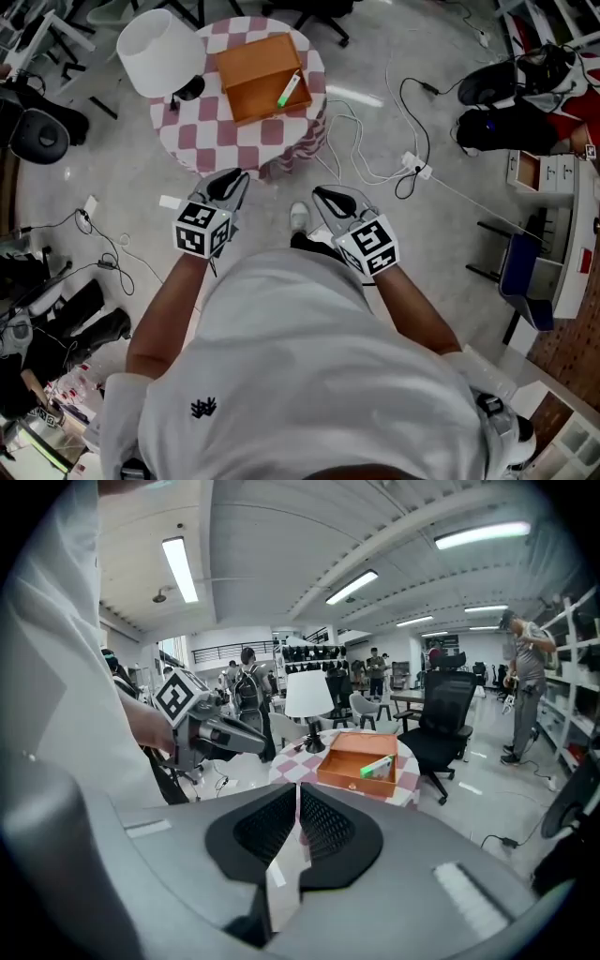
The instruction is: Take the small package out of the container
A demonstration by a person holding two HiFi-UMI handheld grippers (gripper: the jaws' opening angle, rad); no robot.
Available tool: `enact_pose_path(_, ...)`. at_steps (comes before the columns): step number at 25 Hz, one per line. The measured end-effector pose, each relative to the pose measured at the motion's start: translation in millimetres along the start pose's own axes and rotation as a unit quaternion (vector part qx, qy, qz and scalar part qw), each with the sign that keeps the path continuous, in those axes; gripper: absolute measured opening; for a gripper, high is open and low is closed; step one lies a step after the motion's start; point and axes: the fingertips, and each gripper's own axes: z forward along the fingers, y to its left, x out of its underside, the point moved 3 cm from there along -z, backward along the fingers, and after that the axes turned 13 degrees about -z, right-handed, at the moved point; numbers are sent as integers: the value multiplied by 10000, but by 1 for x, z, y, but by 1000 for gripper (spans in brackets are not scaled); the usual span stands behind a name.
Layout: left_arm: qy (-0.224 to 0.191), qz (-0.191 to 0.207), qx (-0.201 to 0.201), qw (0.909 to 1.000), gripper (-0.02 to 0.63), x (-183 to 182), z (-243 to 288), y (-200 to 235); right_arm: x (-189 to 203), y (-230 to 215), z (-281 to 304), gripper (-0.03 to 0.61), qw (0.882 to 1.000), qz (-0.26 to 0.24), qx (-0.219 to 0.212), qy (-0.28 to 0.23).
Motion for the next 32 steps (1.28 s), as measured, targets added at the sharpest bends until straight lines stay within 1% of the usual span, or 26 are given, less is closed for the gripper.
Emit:
enact_pose_path(4, 49, 47, -139, 9999, 104, -19, 41, 0, 20, -29, -11, 14, 9998, 179, 39, -2)
enact_pose_path(8, 72, -144, -225, 9996, 123, -32, 81, -1, 43, -57, -23, 14, 9991, 374, 188, 19)
enact_pose_path(15, 344, -24, -332, 9989, 133, -45, 138, 6, 60, -83, -38, 14, 9966, 669, 454, 137)
enact_pose_path(19, 469, 154, -436, 9978, 133, -54, 168, 19, 62, -86, -41, 14, 9948, 819, 589, 101)
enact_pose_path(23, 666, 223, -568, 9959, 135, -57, 195, 37, 63, -86, -41, 14, 9930, 931, 725, 89)
enact_pose_path(26, 793, 173, -676, 9944, 137, -58, 213, 51, 66, -87, -42, 14, 9911, 1034, 823, 128)
enact_pose_path(32, 922, -1, -780, 9927, 144, -67, 243, 71, 66, -97, -42, 14, 9877, 1125, 1076, 157)
